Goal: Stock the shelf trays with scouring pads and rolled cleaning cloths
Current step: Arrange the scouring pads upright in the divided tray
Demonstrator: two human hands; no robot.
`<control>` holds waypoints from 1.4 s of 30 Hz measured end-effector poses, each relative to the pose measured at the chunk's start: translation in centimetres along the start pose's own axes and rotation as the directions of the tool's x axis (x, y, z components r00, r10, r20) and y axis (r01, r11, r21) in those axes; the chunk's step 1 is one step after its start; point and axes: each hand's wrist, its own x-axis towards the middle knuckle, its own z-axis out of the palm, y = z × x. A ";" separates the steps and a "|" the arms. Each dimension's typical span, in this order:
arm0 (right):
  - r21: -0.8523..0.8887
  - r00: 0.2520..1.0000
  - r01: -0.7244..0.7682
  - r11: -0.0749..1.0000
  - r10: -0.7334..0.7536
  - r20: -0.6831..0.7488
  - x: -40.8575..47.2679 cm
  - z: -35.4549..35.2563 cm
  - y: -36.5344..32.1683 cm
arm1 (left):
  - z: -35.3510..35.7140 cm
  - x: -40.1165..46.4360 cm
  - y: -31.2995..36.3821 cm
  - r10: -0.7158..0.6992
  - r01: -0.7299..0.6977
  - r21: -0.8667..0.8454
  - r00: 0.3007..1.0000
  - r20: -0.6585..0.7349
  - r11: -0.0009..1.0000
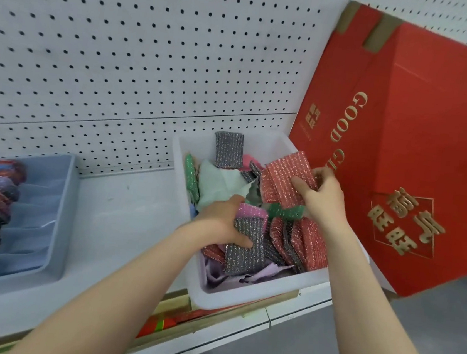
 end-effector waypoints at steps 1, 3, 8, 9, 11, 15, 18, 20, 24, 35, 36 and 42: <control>0.077 1.000 -0.026 0.997 0.026 -0.007 -0.1 0.0 -0.1 | 0.1 -0.2 0.1 0.014 -0.015 -0.041 0.999 -0.032 0.999; 0.290 0.997 -0.071 0.954 0.081 -0.021 -0.4 0.2 -0.3 | 0.0 -0.5 0.1 0.046 -0.069 -0.167 0.990 -0.136 0.983; 0.653 0.983 -0.177 0.737 0.104 0.150 -0.9 0.5 -1.8 | -1.9 -0.6 -1.3 -0.153 -0.171 -0.618 0.887 -0.435 0.767; 0.651 0.978 -0.188 0.735 0.079 0.193 -1.1 0.9 -2.3 | -2.2 -0.7 -1.5 -0.181 -0.205 -0.668 0.869 -0.460 0.715; 0.597 0.972 -0.167 0.785 0.029 0.234 -1.7 2.2 -3.3 | -2.8 -0.7 -1.6 -0.217 -0.276 -0.756 0.849 -0.481 0.594; 0.391 0.969 -0.058 0.919 -0.042 0.243 -2.4 4.1 -4.8 | -3.4 -2.0 -2.2 -0.248 -0.338 -0.866 0.862 -0.442 0.369; 0.340 0.917 0.015 0.940 -0.149 0.371 -2.8 5.5 -6.2 | -3.5 -3.5 -3.9 -0.243 -0.383 -0.827 0.829 -0.504 0.411; 0.332 0.871 0.037 0.942 -0.194 0.451 -3.4 6.8 -7.3 | -3.5 -4.5 -5.5 -0.275 -0.414 -0.790 0.778 -0.565 0.452; 0.394 0.851 0.015 0.919 -0.219 0.478 -5.1 10.2 -10.0 | -3.9 -7.5 -9.6 -0.373 -0.460 -0.741 0.658 -0.654 0.489; 0.553 0.821 -0.066 0.831 -0.270 0.504 -13.2 22.9 -17.5 | -9.7 -20.6 -27.1 -0.654 -0.478 -0.706 0.306 -0.692 0.523; 0.560 0.801 -0.072 0.825 -0.287 0.525 -14.5 24.3 -18.2 | -10.2 -21.8 -29.0 -0.676 -0.490 -0.709 0.284 -0.680 0.508; 0.460 0.710 0.200 0.865 -0.451 0.540 -22.0 32.7 -20.4 | -12.2 -27.5 -37.5 -0.753 -0.460 -0.742 0.210 -0.624 0.487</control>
